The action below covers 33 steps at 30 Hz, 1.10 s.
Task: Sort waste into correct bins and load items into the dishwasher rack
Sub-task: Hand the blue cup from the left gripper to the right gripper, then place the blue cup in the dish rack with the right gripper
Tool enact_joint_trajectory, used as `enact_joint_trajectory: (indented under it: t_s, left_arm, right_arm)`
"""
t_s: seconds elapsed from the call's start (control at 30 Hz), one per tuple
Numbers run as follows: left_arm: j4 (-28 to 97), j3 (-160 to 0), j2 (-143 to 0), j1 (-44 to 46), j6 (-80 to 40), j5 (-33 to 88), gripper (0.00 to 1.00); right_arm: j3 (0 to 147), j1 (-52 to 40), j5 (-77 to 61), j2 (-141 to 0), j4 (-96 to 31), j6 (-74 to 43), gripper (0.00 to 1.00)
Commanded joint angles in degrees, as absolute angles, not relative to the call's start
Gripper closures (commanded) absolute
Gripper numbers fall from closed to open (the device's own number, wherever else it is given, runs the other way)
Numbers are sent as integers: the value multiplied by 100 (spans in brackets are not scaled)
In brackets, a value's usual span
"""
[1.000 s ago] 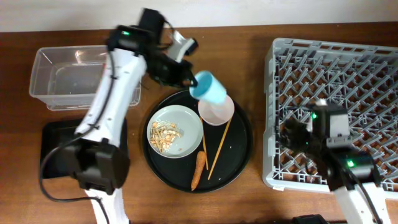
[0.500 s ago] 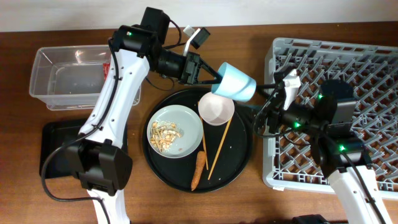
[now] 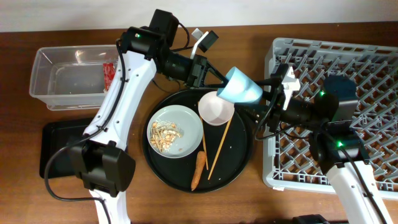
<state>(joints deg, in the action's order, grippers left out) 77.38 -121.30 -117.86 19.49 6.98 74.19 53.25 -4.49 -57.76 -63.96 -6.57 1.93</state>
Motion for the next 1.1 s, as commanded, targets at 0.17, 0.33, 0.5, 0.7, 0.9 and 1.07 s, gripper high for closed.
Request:
enact_joint_trajectory:
  t_s: [0.17, 0.33, 0.5, 0.7, 0.9, 1.07]
  left_arm:
    - [7714, -12197, -11677, 1951, 672, 7343, 71]
    - [7717, -12197, -11677, 1951, 672, 6796, 92]
    - [7725, -12197, -11677, 1951, 670, 6659, 100]
    - [7719, -12197, -11677, 1951, 672, 6659, 100]
    - [7592, -12197, -11677, 1933, 670, 7310, 100]
    - [7548, -12197, -11677, 1933, 517, 7634, 100]
  right_arm:
    - [5402, -486, -5999, -6412, -506, 169, 37]
    - [5402, -486, -5979, -6412, -489, 169, 33]
    - [5402, -486, -5983, -6412, -222, 169, 26]
    - [5402, -486, -6003, -6412, -30, 167, 23]
    - [5400, -480, -5459, -6412, -864, 174, 17]
    - [5402, -482, -5463, -6414, -781, 320, 16]
